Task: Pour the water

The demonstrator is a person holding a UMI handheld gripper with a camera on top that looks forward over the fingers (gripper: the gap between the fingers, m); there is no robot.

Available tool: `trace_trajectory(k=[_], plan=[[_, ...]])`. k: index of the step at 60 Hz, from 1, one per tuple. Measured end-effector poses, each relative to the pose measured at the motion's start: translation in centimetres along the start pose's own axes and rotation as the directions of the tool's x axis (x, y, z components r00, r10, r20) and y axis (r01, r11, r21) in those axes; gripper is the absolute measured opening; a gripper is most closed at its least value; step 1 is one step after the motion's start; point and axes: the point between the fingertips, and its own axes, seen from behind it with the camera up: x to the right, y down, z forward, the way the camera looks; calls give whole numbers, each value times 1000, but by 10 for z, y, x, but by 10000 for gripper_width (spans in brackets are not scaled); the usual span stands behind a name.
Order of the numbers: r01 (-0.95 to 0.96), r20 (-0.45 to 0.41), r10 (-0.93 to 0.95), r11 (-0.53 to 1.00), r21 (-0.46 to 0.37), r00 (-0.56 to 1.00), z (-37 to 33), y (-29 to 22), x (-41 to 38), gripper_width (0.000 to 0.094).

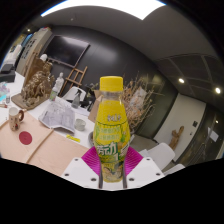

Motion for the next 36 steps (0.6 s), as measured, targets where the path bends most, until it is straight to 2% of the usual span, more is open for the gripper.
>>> trace_trajectory(k=[9,16,24,36], plan=[[245,-49,-244,969,34,969,10,-80,-65,266],[500,-87,-494,865,56,865,18,-127,-130,266],[736,-91,-730,673,73,677,32,-147,-214,264],[966,-143,-957,240,90,251,55,-146,-299,264]])
